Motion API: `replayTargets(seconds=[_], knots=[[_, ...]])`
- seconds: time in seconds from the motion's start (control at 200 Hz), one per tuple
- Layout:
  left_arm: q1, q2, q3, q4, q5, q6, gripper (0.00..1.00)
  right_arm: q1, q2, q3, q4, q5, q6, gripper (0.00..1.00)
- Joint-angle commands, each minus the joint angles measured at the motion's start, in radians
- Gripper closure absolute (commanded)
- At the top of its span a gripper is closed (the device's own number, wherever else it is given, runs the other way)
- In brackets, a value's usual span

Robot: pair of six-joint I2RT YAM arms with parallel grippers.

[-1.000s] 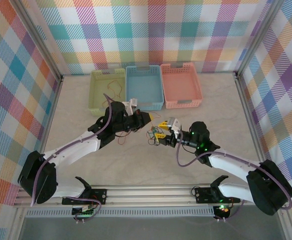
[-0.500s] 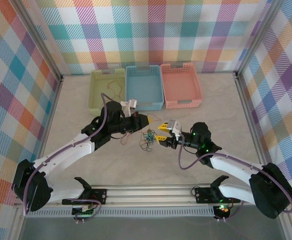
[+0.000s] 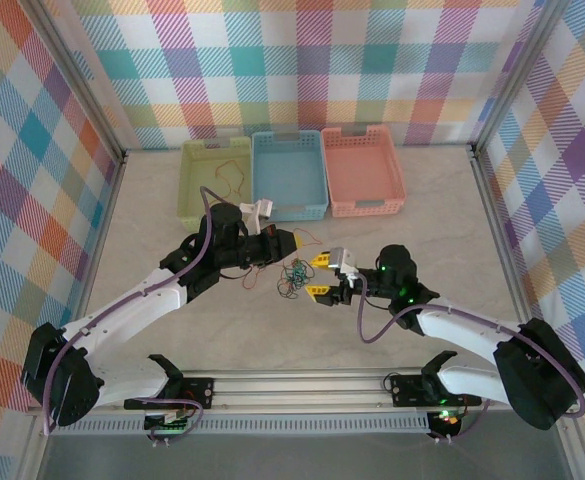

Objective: Untangle the cables

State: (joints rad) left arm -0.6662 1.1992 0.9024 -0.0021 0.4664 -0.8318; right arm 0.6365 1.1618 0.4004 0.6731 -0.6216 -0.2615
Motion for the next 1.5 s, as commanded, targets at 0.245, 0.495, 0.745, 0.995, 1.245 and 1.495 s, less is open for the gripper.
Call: replayTargets(seconds=[0.245, 0.495, 0.745, 0.995, 1.245, 1.495], knots=[[-0.019, -0.047, -0.013, 0.021, -0.084, -0.039, 1.0, 0.036, -0.055, 0.014, 0.003, 0.135, -0.043, 0.48], [-0.032, -0.05, -0.02, 0.002, -0.157, -0.045, 1.0, 0.075, -0.126, 0.035, -0.059, 0.143, -0.065, 0.46], [-0.036, -0.041, -0.011, -0.002, -0.171, -0.043, 1.0, 0.118, -0.044, 0.109, -0.095, 0.221, -0.045, 0.51], [-0.042, -0.042, -0.005, -0.006, -0.173, -0.039, 1.0, 0.121, 0.023, 0.113, -0.086, 0.291, -0.065, 0.54], [-0.044, -0.056, -0.007, -0.023, -0.184, -0.029, 1.0, 0.121, 0.048, 0.107, -0.064, 0.359, -0.065, 0.68], [-0.045, -0.054, -0.011, -0.017, -0.179, -0.03, 1.0, 0.121, 0.052, 0.1, -0.052, 0.373, -0.062, 0.8]])
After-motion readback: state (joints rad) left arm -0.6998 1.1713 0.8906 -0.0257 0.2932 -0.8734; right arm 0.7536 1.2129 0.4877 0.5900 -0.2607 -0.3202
